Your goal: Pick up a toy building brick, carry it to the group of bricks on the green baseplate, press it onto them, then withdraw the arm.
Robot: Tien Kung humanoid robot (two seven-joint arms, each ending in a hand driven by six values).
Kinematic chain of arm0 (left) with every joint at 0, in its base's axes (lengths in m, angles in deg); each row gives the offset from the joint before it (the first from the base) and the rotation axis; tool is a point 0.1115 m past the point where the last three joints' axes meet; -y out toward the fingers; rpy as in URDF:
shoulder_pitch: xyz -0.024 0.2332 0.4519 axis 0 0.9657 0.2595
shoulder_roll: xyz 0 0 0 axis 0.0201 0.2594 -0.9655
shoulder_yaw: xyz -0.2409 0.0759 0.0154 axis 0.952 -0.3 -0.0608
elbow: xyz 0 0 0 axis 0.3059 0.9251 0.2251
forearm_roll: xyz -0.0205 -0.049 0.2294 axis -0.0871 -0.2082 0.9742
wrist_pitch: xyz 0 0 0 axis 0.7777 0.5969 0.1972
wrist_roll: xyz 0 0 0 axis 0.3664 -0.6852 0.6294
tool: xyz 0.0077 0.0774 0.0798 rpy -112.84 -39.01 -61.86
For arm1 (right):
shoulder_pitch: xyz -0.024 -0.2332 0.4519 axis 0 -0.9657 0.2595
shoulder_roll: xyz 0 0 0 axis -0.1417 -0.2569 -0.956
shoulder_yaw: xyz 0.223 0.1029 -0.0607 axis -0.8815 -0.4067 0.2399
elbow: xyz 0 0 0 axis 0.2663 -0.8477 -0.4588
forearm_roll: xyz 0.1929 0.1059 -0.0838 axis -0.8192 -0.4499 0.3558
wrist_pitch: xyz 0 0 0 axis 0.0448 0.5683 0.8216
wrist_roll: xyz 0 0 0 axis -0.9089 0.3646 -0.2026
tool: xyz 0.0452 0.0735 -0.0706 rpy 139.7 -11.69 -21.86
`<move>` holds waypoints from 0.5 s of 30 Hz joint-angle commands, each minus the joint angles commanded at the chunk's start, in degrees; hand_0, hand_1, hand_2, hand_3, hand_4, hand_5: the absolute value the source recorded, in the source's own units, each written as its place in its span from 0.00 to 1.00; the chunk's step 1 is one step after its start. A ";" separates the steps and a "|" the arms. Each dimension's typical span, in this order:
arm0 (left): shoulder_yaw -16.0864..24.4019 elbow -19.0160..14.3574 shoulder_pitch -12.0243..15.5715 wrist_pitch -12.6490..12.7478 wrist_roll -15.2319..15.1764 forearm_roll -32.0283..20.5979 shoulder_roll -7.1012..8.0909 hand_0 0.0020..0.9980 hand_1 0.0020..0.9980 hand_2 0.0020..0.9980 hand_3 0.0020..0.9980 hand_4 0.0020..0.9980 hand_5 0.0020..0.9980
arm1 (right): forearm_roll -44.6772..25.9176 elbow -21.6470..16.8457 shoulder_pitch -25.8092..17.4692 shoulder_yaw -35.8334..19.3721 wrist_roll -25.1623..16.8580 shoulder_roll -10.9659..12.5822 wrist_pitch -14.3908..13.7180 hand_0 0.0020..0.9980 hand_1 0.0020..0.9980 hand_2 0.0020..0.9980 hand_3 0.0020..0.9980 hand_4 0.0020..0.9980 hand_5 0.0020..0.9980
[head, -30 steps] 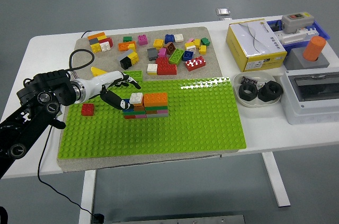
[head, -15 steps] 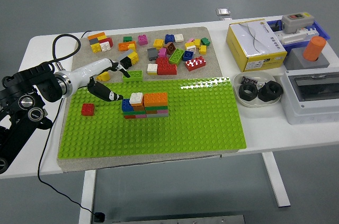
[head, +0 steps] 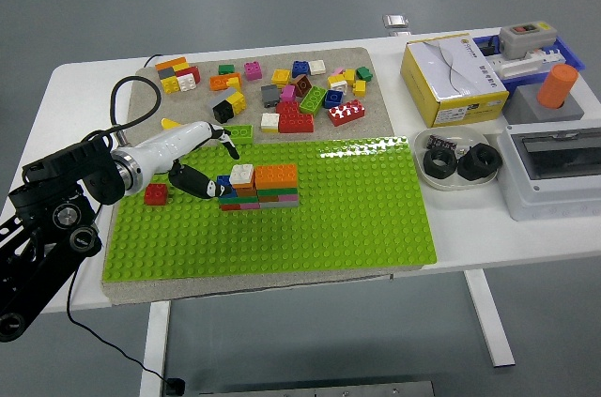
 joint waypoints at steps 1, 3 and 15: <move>-0.28 0.15 0.04 0.09 -0.10 0.03 -0.04 1.00 0.96 0.91 0.61 0.84 0.13 | 0.03 0.00 0.00 -0.02 0.00 -0.01 0.00 0.73 0.67 0.74 0.85 0.69 1.00; -0.75 0.57 0.13 0.32 -0.39 0.08 -0.21 1.00 0.95 0.92 0.61 0.85 0.14 | 0.06 0.00 0.00 -0.06 -0.01 -0.04 0.00 0.73 0.68 0.74 0.85 0.68 1.00; -1.31 4.99 0.34 1.71 -4.00 -0.88 -1.79 1.00 0.95 0.91 0.61 0.84 0.15 | -0.15 0.00 0.03 0.15 -0.02 -0.23 0.00 0.73 0.68 0.74 0.85 0.68 1.00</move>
